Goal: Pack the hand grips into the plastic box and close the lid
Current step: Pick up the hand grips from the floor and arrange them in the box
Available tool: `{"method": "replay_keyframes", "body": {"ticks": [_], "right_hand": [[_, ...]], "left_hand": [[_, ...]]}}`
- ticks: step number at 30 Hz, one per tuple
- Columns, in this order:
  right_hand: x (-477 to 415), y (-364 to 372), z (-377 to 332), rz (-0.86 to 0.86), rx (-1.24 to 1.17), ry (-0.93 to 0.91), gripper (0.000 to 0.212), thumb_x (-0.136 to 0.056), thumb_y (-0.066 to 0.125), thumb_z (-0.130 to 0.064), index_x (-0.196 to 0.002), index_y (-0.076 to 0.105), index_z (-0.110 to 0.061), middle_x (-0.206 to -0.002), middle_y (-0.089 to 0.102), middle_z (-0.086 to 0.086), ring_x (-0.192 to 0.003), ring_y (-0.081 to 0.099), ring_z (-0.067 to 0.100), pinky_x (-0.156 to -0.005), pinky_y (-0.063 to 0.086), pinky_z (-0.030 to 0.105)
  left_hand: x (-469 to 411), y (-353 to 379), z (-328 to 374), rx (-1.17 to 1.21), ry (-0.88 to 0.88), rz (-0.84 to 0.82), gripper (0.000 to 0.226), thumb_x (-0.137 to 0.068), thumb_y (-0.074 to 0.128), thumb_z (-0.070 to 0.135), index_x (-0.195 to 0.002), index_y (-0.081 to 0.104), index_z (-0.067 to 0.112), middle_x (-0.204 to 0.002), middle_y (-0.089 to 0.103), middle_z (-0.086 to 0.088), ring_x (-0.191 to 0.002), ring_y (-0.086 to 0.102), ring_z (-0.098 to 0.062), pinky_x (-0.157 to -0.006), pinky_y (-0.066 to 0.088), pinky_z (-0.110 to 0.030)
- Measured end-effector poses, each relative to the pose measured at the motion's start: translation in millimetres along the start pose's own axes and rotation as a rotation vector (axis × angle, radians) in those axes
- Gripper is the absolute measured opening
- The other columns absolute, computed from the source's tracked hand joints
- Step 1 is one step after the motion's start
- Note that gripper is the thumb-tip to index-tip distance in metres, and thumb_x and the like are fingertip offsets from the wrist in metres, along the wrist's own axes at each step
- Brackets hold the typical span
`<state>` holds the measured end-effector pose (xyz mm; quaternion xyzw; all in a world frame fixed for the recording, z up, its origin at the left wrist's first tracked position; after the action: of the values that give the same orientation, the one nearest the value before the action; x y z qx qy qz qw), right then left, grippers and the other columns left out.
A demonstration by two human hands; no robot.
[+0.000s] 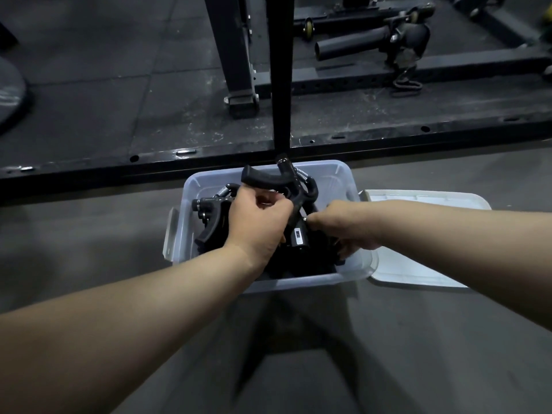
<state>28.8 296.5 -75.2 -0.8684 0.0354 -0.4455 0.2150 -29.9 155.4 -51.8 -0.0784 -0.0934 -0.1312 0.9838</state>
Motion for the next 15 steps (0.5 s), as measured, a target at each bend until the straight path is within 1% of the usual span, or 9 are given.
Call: {"method": "replay_keyframes", "body": {"ticks": [2, 3, 6, 8, 9, 11, 13, 14, 15], "right_hand": [[3.8, -5.5, -0.6, -0.067, -0.131, 0.024, 0.026, -0.092, 0.043, -0.026, -0.098, 0.059, -0.007, -0.086, 0.065, 0.012, -0.07, 0.065, 0.03, -0.07, 0.056, 0.04], [6.5, -10.5, -1.2, -0.097, -0.228, 0.04, 0.022, -0.089, 0.04, -0.02, -0.094, 0.058, -0.007, -0.086, 0.062, 0.013, -0.068, 0.064, 0.031, -0.067, 0.055, 0.039], [16.6, -28.4, -5.8, -0.19, -0.514, 0.078, 0.011, -0.079, 0.04, -0.011, -0.073, 0.048, -0.012, -0.082, 0.058, 0.015, -0.076, 0.062, 0.031, -0.072, 0.053, 0.036], [23.0, -38.5, -11.4, -0.214, -0.613, 0.027, 0.011, -0.075, 0.038, -0.01, -0.066, 0.042, -0.015, -0.07, 0.05, 0.011, -0.069, 0.056, 0.024, -0.071, 0.051, 0.034], [26.5, -41.0, -14.8, -0.219, -0.632, -0.012, 0.011, -0.075, 0.036, -0.009, -0.067, 0.041, -0.015, -0.067, 0.044, 0.009, -0.063, 0.05, 0.021, -0.066, 0.051, 0.032], [33.5, -39.1, -23.5, -0.202, -0.619, -0.102, 0.013, -0.078, 0.036, -0.004, -0.072, 0.043, -0.013, -0.063, 0.039, 0.006, -0.053, 0.04, 0.016, -0.059, 0.049, 0.03], [38.2, -35.5, -31.0, -0.131, -0.583, -0.166, 0.018, -0.079, 0.035, 0.001, -0.07, 0.046, -0.01, -0.057, 0.042, 0.005, -0.043, 0.04, 0.013, -0.058, 0.044, 0.029], [39.7, -34.8, -34.9, -0.086, -0.546, -0.189, 0.02, -0.079, 0.035, 0.001, -0.067, 0.047, -0.009, -0.056, 0.044, 0.006, -0.042, 0.042, 0.014, -0.056, 0.042, 0.029], [41.3, -35.0, -39.5, -0.046, -0.492, -0.218, 0.02, -0.079, 0.037, 0.001, -0.065, 0.048, -0.009, -0.057, 0.046, 0.006, -0.046, 0.043, 0.015, -0.054, 0.042, 0.028]], "left_hand": [[1.0, -0.9, -0.2, 0.045, 0.01, 0.017, 0.029, -0.067, 0.062, 0.021, -0.091, 0.06, 0.005, -0.078, 0.062, -0.007, -0.056, 0.056, -0.021, -0.046, 0.046, -0.029], [0.0, -2.3, 0.2, 0.064, 0.018, 0.036, 0.028, -0.068, 0.062, 0.022, -0.09, 0.059, 0.006, -0.078, 0.062, -0.007, -0.057, 0.056, -0.022, -0.047, 0.046, -0.029], [-5.3, -7.4, 4.1, 0.063, 0.049, 0.083, 0.026, -0.066, 0.063, 0.027, -0.088, 0.058, 0.014, -0.083, 0.064, -0.009, -0.065, 0.058, -0.027, -0.056, 0.051, -0.037], [-6.0, -9.6, 5.4, 0.032, 0.061, 0.107, 0.027, -0.065, 0.064, 0.028, -0.09, 0.056, 0.021, -0.089, 0.067, -0.004, -0.072, 0.062, -0.029, -0.064, 0.057, -0.046], [-4.9, -10.2, 4.7, 0.018, 0.067, 0.117, 0.028, -0.067, 0.065, 0.026, -0.093, 0.055, 0.023, -0.09, 0.067, -0.001, -0.076, 0.064, -0.026, -0.071, 0.058, -0.05], [-0.9, -9.1, 1.5, -0.009, 0.064, 0.123, 0.029, -0.072, 0.066, 0.018, -0.099, 0.055, 0.023, -0.092, 0.068, 0.004, -0.083, 0.067, -0.017, -0.082, 0.057, -0.049], [2.8, -7.6, -1.1, -0.018, 0.057, 0.1, 0.032, -0.076, 0.066, 0.013, -0.104, 0.055, 0.024, -0.095, 0.069, 0.005, -0.087, 0.067, -0.008, -0.088, 0.056, -0.043], [3.0, -7.3, -2.3, -0.013, 0.054, 0.081, 0.034, -0.076, 0.067, 0.013, -0.105, 0.054, 0.026, -0.096, 0.07, 0.006, -0.088, 0.067, -0.005, -0.088, 0.056, -0.041], [2.6, -7.6, -3.8, -0.01, 0.052, 0.063, 0.037, -0.075, 0.067, 0.015, -0.106, 0.054, 0.029, -0.097, 0.07, 0.007, -0.089, 0.067, -0.004, -0.088, 0.057, -0.041]]}}
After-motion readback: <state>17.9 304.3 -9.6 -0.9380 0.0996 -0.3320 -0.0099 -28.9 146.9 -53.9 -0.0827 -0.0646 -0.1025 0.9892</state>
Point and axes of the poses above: each hand's wrist, its own x-axis away from the middle knuckle, its own y-axis out of the palm, z = x × y, the point moved 5 cm from there along -x, towards the middle knuckle
